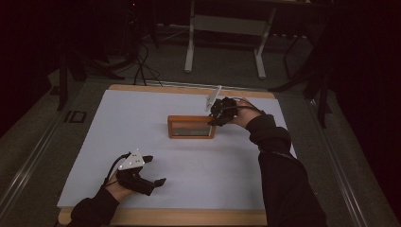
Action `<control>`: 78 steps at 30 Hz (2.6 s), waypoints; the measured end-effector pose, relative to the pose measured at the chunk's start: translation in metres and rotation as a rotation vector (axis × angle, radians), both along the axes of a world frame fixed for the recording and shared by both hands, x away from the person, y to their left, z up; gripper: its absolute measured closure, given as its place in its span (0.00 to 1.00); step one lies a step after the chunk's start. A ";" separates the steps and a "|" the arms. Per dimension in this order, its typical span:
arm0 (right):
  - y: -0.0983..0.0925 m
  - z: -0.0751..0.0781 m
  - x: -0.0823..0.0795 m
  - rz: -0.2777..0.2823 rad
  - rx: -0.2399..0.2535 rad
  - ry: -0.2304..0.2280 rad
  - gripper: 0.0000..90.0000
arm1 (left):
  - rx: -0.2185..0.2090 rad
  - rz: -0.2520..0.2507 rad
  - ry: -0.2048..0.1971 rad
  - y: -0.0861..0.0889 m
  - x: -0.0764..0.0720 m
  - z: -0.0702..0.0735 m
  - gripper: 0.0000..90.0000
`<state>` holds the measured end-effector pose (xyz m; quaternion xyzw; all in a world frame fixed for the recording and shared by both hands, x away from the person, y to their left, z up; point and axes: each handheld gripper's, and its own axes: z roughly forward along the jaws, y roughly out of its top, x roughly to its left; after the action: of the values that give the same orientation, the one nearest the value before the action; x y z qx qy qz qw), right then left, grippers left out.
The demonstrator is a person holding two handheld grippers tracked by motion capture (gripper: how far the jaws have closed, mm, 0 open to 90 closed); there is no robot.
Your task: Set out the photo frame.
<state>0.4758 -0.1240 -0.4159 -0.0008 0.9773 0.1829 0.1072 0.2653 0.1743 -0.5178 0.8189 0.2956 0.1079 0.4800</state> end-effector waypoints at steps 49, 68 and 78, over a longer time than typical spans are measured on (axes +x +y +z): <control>0.009 -0.012 0.046 -0.115 0.038 -0.049 0.43 | 0.018 -0.032 0.004 -0.005 -0.001 -0.006 0.03; -0.001 0.015 0.004 -0.177 0.267 -0.031 0.27 | 0.026 -0.033 -0.006 -0.006 -0.002 -0.005 0.03; -0.018 0.006 -0.025 -0.191 0.366 0.016 0.16 | 0.030 -0.029 -0.005 -0.007 -0.001 -0.005 0.03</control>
<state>0.4509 -0.1421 -0.4102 0.1129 0.9242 0.3463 0.1146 0.2638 0.1676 -0.5231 0.8298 0.2810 0.1073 0.4701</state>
